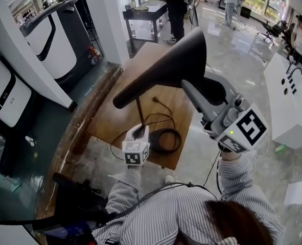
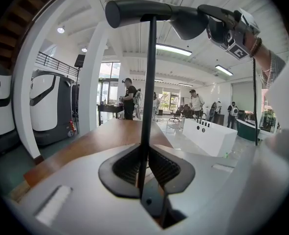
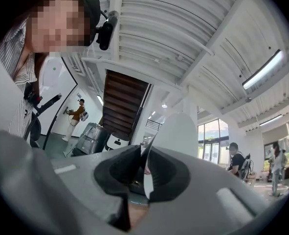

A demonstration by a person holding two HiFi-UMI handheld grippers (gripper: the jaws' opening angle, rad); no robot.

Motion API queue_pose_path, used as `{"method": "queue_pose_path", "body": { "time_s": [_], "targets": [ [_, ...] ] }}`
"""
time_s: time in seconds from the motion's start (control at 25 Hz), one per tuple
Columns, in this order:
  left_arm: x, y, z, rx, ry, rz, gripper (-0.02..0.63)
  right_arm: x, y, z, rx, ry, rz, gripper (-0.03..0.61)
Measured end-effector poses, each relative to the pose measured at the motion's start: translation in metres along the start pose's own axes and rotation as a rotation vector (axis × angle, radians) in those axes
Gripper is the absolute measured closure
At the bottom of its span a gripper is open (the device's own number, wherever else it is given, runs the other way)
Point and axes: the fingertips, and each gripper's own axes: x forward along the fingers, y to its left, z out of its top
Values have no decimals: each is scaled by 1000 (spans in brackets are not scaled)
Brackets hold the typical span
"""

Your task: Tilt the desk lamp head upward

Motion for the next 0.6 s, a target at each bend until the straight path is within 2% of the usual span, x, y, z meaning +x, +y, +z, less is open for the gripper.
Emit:
{"method": "queue_pose_path", "body": {
  "time_s": [0.6],
  "targets": [
    [-4, -8, -2, -55, 3, -34, 543, -30, 4, 2, 33, -117, -79, 528]
  ]
}}
